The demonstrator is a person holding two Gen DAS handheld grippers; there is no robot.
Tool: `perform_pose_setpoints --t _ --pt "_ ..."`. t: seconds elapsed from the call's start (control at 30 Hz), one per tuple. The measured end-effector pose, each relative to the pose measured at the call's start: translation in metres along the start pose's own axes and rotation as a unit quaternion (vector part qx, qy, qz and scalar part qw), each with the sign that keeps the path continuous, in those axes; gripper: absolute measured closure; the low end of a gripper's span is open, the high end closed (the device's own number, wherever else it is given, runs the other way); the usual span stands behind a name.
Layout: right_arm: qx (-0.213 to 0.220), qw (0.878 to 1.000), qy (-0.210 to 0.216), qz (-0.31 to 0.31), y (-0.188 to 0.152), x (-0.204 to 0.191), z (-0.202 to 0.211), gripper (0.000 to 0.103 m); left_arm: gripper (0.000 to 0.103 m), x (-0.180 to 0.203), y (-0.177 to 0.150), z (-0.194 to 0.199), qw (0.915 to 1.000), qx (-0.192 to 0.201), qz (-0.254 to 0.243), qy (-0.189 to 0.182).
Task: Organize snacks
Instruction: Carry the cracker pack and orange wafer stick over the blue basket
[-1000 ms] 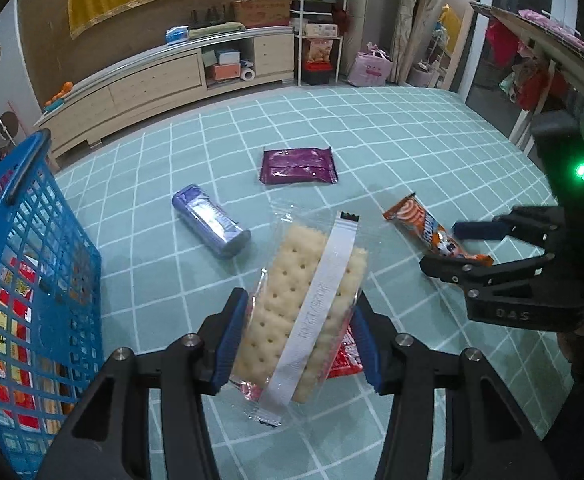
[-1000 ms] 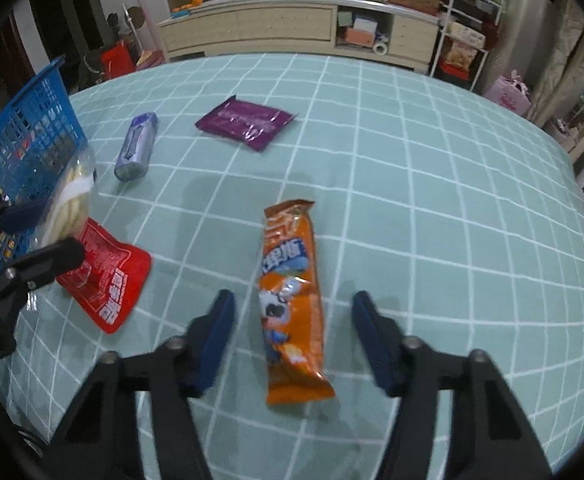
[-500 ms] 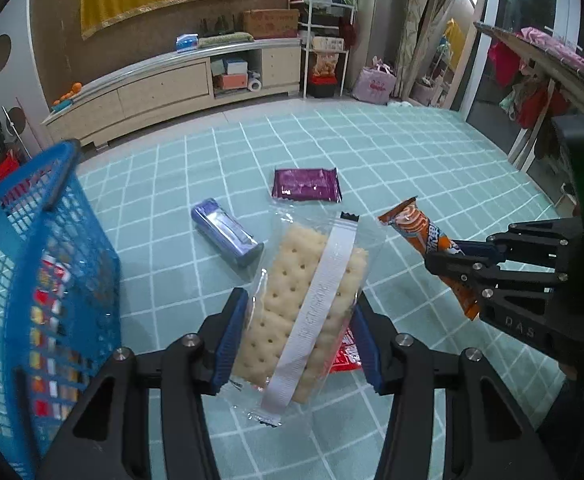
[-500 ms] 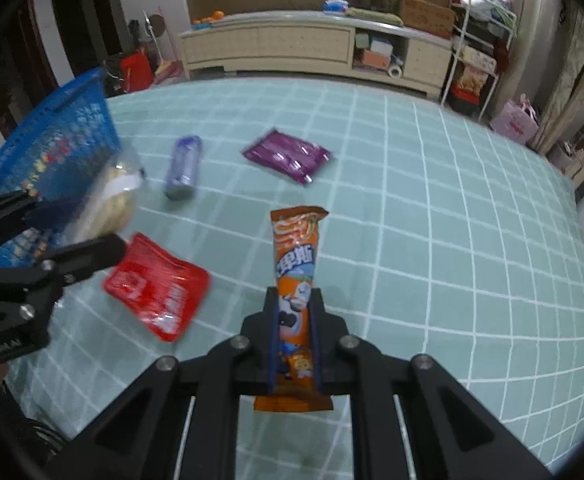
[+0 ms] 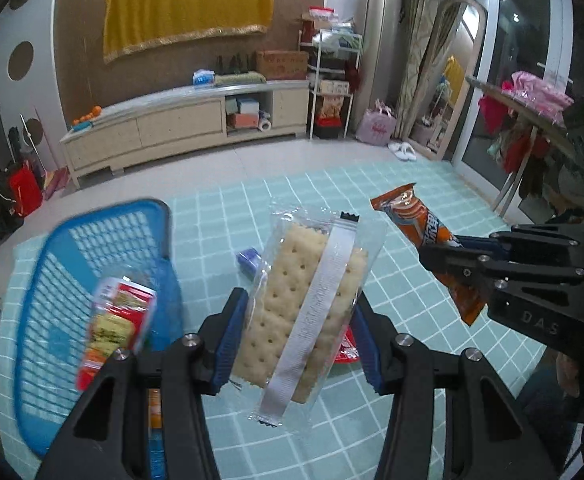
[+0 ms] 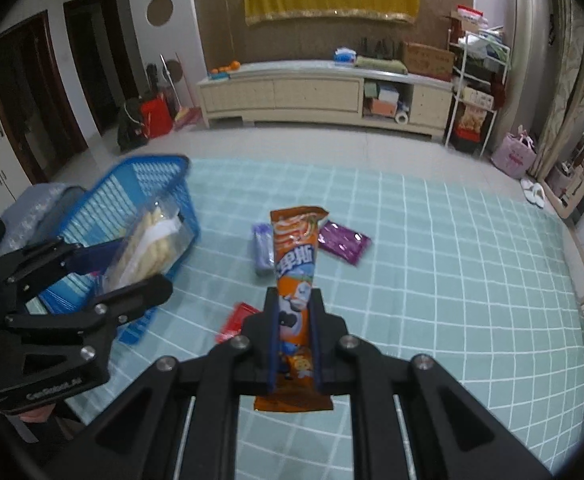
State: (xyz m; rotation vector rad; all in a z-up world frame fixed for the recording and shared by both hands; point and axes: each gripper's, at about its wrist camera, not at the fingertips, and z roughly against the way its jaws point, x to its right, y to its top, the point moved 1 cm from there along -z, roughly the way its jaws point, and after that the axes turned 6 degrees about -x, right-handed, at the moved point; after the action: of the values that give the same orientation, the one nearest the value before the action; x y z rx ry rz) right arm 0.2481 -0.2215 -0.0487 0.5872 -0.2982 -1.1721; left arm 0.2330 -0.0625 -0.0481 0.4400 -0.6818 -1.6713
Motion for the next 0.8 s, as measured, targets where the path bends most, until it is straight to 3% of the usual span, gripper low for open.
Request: perform_pose_setpoints --t 0.37,0.8 --pt "0.028 0.999 0.032 0.011 0.023 -0.071 0.036 0.087 0.054 -0.058 -0.003 0.073 0.9985 0.037 0.005 0.04" --pt "0.001 0.998 0.065 -0.007 0.038 -0.137 0.01 0.087 0.054 -0.133 -0.029 0.111 0.9951 0.039 0.041 0.081"
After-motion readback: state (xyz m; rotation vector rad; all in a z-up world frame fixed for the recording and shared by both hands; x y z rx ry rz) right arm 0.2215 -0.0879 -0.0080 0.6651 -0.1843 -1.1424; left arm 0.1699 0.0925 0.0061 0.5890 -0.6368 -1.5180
